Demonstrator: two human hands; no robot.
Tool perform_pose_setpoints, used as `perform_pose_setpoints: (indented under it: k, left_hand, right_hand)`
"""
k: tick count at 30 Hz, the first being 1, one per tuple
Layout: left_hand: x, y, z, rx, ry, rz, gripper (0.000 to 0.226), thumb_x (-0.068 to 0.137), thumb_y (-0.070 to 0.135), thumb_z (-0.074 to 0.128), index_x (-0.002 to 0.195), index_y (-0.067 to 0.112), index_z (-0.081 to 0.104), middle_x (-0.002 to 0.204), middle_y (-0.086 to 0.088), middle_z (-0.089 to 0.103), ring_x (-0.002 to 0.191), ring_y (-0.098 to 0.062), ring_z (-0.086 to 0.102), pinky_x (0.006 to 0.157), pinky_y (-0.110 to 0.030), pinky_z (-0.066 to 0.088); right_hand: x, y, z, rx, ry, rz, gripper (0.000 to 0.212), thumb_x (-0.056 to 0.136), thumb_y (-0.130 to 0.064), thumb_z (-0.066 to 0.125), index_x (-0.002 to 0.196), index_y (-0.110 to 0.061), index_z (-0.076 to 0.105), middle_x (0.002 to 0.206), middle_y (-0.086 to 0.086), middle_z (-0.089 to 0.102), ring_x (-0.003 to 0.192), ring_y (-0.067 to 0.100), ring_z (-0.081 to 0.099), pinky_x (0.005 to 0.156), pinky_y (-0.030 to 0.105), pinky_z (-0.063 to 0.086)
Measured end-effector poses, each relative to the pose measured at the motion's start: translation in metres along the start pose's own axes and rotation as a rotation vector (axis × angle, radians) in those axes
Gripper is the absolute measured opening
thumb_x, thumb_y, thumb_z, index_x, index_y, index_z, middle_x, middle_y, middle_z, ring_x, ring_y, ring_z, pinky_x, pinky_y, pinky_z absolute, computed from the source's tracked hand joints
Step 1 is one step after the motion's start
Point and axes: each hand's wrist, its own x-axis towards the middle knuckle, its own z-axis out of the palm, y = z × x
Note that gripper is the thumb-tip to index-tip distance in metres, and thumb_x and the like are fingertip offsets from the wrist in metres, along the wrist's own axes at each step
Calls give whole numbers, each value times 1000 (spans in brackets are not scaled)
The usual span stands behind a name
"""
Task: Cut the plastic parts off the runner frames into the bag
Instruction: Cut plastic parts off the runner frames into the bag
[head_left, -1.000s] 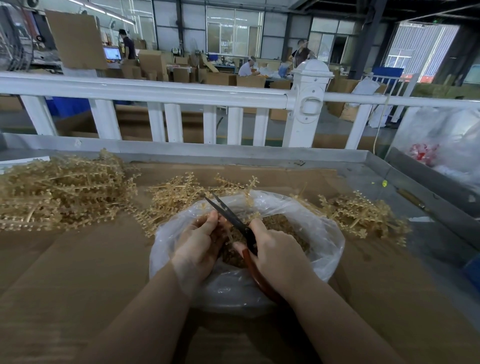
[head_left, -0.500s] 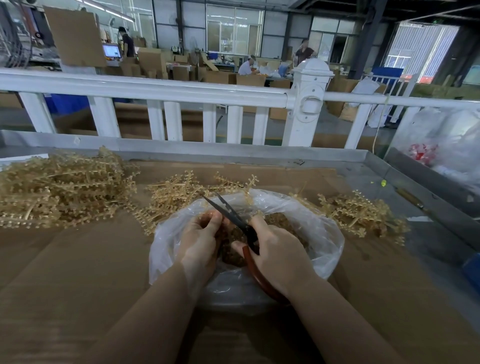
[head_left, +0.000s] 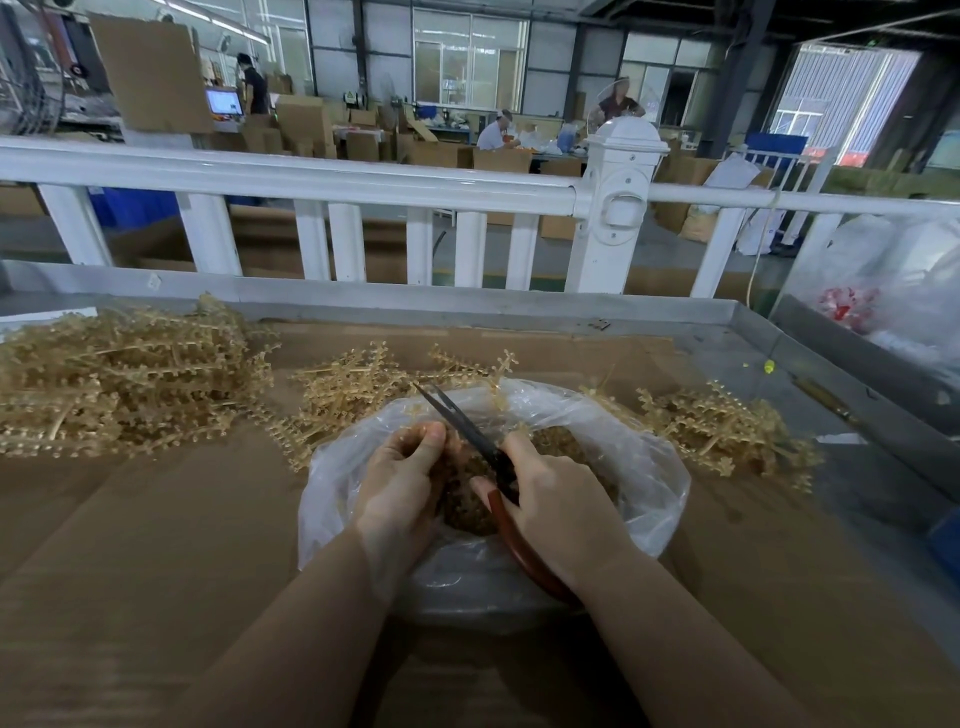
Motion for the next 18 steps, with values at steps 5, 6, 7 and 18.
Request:
perform_pose_setpoints:
  k: [5,6,7,18]
  left_hand:
    - [0,0,1,-7,-16,-10,10,96,13,52,95,6,59,80,-12,67,58,-17,70,46,-27,53]
    - [0,0,0,-12,-19,-13,11,96,14,52,95,6,59,82,-13,67,59,-17,70,46,-27,54]
    - [0,0,0,-17,-23,-20,12,97,14,52,97,6,59,84,-14,68,61,-18,71,47,-28,54]
    - [5,6,-2,24,-134,-23,24,100,16,45,103,6,66,82,-14,74,71,-23,72,52,-30,55]
  right_hand:
    - [1,2,0,-16,-9,9,25,97,-41,44,108,-19,47,74,-5,62,66,12,61,63,23,50]
    - [1,2,0,-8,-8,17,25,96,-42,45,107,-20,47,74,-5,62,67,11,61,64,24,51]
    - [0,2,0,5,-3,27,25,95,-44,46,105,-21,47,74,-6,62,67,11,62,65,25,51]
    - [0,-1,-3,150,76,174,30,89,-53,54,97,-24,50,78,-7,65,72,9,62,67,24,50]
